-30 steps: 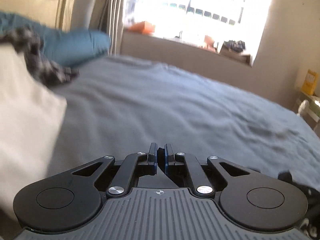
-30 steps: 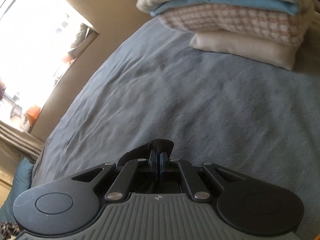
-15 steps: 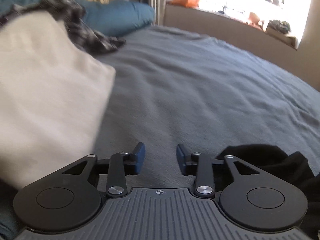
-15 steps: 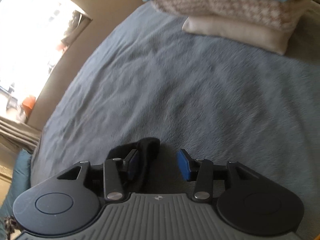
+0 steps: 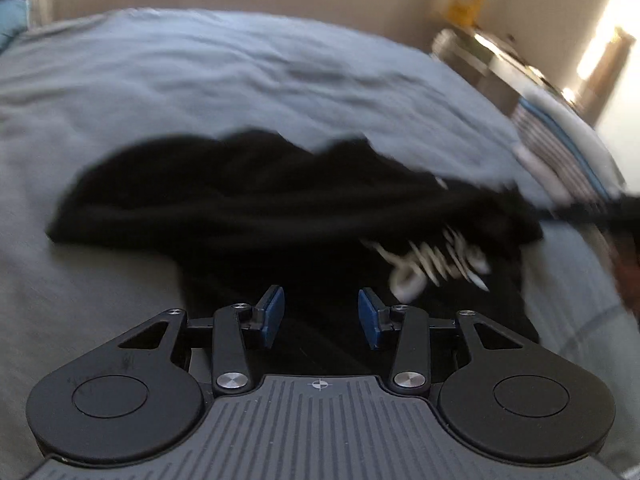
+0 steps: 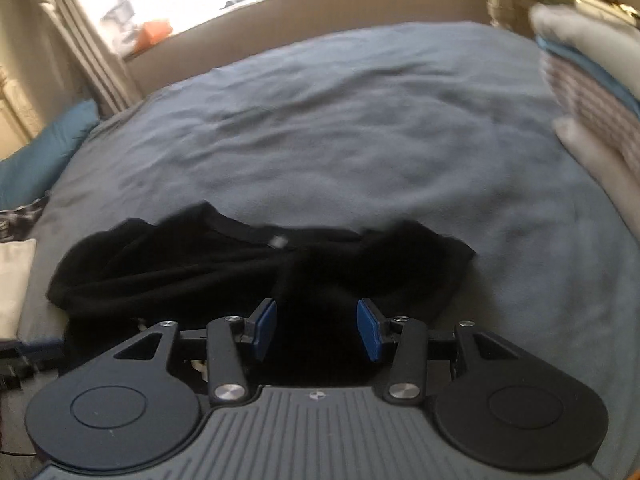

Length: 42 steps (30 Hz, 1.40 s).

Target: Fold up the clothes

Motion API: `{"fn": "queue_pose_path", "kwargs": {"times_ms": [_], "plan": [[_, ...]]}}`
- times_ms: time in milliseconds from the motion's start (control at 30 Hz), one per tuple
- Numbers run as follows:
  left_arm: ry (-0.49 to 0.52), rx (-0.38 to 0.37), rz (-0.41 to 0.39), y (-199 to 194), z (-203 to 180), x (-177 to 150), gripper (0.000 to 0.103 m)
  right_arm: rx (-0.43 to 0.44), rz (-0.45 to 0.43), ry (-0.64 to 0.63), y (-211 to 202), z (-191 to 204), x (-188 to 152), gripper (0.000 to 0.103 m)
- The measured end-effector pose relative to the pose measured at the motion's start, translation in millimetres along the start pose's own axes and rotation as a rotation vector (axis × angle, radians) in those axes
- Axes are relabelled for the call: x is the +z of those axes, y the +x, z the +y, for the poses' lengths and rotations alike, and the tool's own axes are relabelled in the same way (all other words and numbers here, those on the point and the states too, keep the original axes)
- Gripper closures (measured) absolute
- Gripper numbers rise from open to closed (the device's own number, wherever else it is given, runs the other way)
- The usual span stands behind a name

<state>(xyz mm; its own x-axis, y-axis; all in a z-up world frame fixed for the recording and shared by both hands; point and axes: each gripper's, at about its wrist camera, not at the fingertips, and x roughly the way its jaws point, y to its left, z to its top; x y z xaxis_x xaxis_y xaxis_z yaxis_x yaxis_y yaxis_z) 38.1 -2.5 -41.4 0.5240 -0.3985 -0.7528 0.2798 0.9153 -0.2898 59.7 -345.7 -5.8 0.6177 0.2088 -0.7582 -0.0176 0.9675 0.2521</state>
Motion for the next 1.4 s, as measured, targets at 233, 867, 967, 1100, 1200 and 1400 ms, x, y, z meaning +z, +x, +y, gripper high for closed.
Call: {"fn": "queue_pose_path", "kwargs": {"times_ms": [233,867,967,1100,1200,1400], "plan": [[0.013,-0.018,0.102,3.1,3.5,-20.3,0.062,0.149,0.019,-0.267,35.9,70.8,40.7,0.039],[-0.064,-0.059,0.128,-9.2,34.8,-46.8,0.061,0.332,0.393,-0.521,195.8,260.0,47.4,0.0],[-0.072,-0.075,0.133,-6.4,37.4,-46.4,0.059,0.244,0.329,-0.716,189.6,277.9,24.2,0.004],[-0.066,-0.092,0.131,-7.3,37.5,-45.3,0.055,0.186,0.243,-0.775,180.5,277.6,17.5,0.049],[-0.068,-0.1,0.131,-7.4,37.8,-44.7,0.053,0.179,0.19,-0.714,173.3,269.1,37.8,0.095],[-0.094,-0.088,0.097,-2.5,42.2,-36.9,0.052,0.192,0.017,-0.65,167.9,279.4,85.0,0.096]]}}
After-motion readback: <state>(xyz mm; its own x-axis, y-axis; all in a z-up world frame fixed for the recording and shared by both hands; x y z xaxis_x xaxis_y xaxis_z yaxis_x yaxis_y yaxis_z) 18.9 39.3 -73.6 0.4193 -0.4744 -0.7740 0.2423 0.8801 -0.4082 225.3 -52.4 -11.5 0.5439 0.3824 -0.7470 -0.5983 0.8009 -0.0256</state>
